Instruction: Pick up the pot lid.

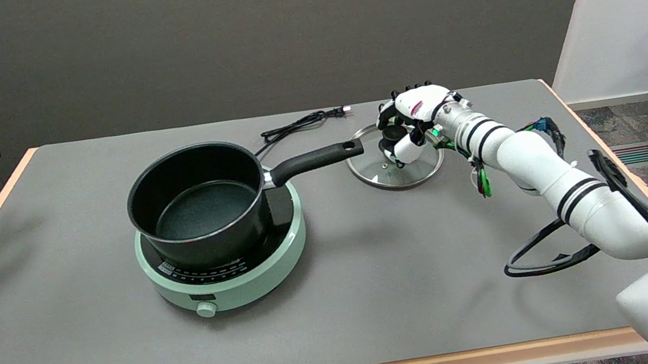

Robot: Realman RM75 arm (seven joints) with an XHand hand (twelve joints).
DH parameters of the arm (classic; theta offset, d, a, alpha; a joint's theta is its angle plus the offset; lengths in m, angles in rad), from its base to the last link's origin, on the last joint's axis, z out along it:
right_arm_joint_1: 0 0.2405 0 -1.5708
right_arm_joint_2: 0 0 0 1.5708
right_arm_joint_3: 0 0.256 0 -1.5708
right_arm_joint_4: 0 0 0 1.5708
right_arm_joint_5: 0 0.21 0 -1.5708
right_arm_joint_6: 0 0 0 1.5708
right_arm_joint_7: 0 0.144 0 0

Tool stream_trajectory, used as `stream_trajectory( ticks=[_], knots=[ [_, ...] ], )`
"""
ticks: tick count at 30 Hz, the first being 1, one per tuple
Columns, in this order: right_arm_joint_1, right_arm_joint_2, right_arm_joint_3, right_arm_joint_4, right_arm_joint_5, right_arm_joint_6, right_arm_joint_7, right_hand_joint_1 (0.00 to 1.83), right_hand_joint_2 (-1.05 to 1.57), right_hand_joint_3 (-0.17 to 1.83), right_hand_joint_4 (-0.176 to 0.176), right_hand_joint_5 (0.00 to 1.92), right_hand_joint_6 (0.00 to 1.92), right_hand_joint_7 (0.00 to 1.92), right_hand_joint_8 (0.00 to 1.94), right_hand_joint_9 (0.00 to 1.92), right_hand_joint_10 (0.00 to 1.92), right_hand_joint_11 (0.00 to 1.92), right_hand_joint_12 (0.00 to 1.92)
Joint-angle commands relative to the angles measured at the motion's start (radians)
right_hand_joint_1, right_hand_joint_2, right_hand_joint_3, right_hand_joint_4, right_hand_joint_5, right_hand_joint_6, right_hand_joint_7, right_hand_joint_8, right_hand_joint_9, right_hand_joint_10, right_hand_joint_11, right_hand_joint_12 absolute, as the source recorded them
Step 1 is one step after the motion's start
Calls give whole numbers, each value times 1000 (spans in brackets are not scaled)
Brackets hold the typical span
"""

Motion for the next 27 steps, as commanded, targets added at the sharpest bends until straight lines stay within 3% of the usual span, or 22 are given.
stream_trajectory(
  ticks=[1, 27],
  knots=[
    [25, -7, -9, -42, 0, 0, 0, 772, 609, 887, 176, 639, 375, 771, 263, 736, 515, 536, 1144],
    [26, -3, -3, -66, 0, 5, 0, 833, 646, 878, 176, 686, 483, 832, 323, 775, 568, 553, 1160]
  ],
)
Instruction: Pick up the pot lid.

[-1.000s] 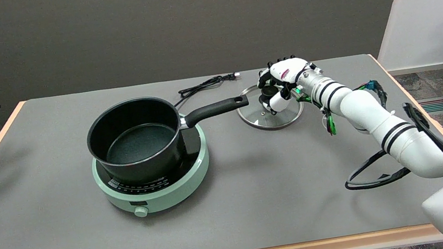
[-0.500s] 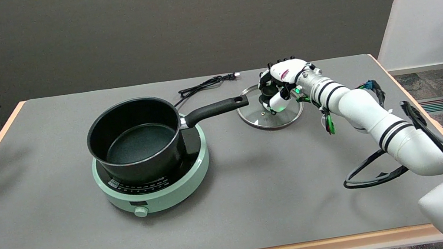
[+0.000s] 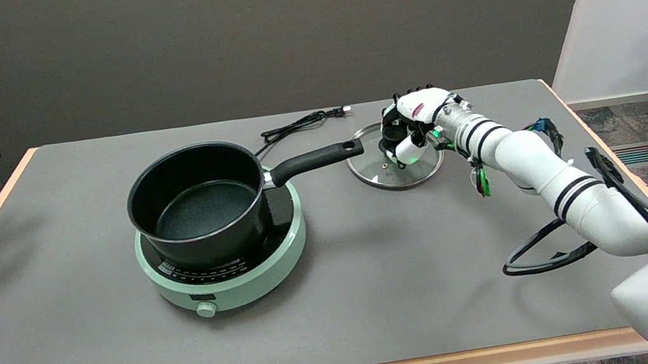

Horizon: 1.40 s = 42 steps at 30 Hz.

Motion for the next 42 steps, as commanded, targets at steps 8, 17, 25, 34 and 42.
stream_trajectory(
  ticks=[8, 17, 25, 34, 42],
  knots=[
    [4, 8, -1, -21, 0, 8, 0, 861, 730, 871, 176, 722, 637, 889, 409, 803, 594, 573, 1144],
    [4, 8, -3, -21, 0, 8, 0, 913, 1114, 250, 176, 748, 1348, 917, 556, 827, 696, 610, 1150],
    [4, 8, -3, -21, 0, 4, 0, 920, 1091, 288, 176, 760, 1345, 941, 641, 854, 754, 632, 1178],
    [4, 9, -3, -21, 0, 5, 0, 1111, 1076, 256, 40, 756, 1315, 951, 1053, 872, 892, 673, 1179],
    [-3, 9, -3, -13, 0, 8, 0, 1256, 1028, 355, -68, 771, 1165, 829, 1345, 842, 1249, 673, 1249]
  ],
)
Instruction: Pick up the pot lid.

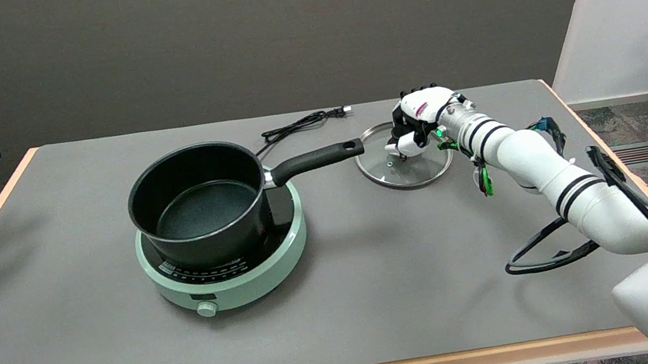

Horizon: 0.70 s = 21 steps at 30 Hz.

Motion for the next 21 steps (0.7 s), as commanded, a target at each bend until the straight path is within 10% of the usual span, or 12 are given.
stream_trajectory(
  ticks=[1, 21],
  knots=[
    [-7, 2, 0, 8, -1, 2, 0, 1352, 857, 642, 176, 763, 849, 876, 1355, 834, 1271, 673, 1252],
    [-34, 31, 8, 150, -1, -5, 0, 1353, 839, 678, 176, 763, 828, 879, 1367, 826, 1387, 677, 1285]
  ],
)
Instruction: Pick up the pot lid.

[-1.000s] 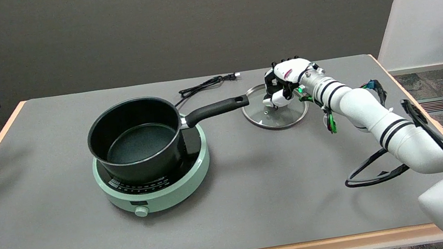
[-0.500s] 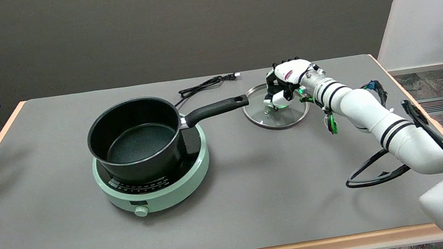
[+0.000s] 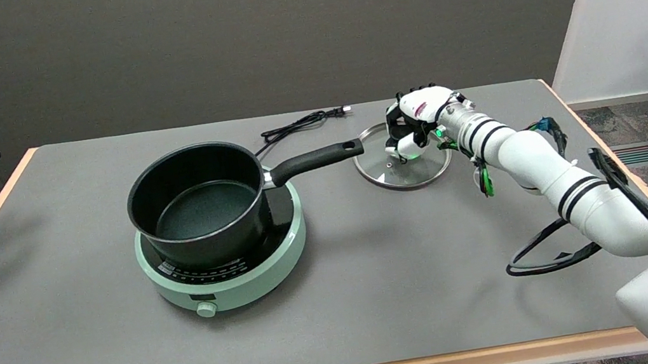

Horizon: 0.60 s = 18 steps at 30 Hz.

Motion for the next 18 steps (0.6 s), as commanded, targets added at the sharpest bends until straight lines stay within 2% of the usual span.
stream_trajectory(
  ticks=[1, 18],
  knots=[
    [-22, 29, 6, 129, 0, -3, 1, 1353, 840, 676, 176, 763, 829, 879, 1366, 825, 1392, 677, 1286],
    [-60, 45, 43, 203, 0, -4, 1, 1357, 833, 669, 176, 765, 869, 895, 1338, 834, 1402, 683, 1319]
  ],
)
